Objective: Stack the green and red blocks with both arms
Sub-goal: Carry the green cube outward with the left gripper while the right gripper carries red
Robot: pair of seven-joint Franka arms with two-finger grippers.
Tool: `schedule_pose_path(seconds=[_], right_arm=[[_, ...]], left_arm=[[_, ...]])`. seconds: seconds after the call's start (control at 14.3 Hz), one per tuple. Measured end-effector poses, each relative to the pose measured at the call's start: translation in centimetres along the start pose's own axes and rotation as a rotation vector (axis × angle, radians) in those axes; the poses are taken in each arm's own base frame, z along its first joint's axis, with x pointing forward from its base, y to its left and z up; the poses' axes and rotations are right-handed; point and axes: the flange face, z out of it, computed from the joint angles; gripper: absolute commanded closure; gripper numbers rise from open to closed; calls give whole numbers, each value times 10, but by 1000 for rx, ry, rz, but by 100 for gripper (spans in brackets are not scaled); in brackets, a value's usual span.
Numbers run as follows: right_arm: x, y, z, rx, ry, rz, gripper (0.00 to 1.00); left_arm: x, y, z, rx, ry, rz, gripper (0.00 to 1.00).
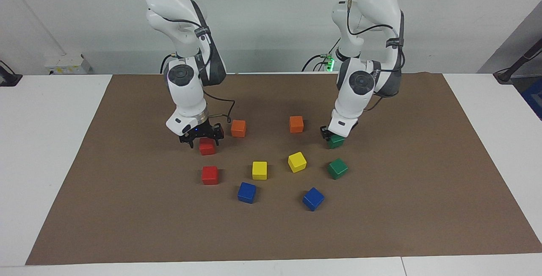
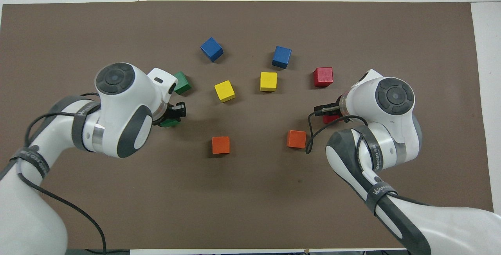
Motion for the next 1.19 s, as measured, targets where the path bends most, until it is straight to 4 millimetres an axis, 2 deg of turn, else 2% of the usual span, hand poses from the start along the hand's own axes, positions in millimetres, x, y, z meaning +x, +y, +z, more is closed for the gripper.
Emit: schedule_pose_path(seconds=[0.14, 0.28, 0.42, 0.7, 0.84, 0.91, 0.98, 1.05, 1.19], right_arm=[[-2, 0, 2, -1, -5, 0, 0], [-3, 1, 5, -2, -11, 0, 0], [-4, 1, 7, -2, -14, 0, 0], [-2, 0, 11, 2, 7, 0, 0], [-2, 0, 13, 2, 9, 0, 1], [-1, 0, 13, 3, 12, 0, 22], [-1, 0, 13, 3, 14, 0, 63], [-1, 0, 13, 3, 14, 0, 96], [-1, 0, 13, 3, 14, 0, 100]], left_arm=[[31, -53, -23, -13, 1, 69, 100], [51, -103, -26, -24, 5, 146, 100], [62, -140, -26, -31, 8, 218, 100], [79, -195, -28, -43, 54, 206, 100], [82, -202, -27, -45, 70, 197, 100], [82, -201, -25, -45, 71, 198, 100], [82, -200, -22, -45, 68, 199, 100], [82, -200, -19, -45, 64, 200, 100], [83, -199, -11, -44, 53, 201, 100]])
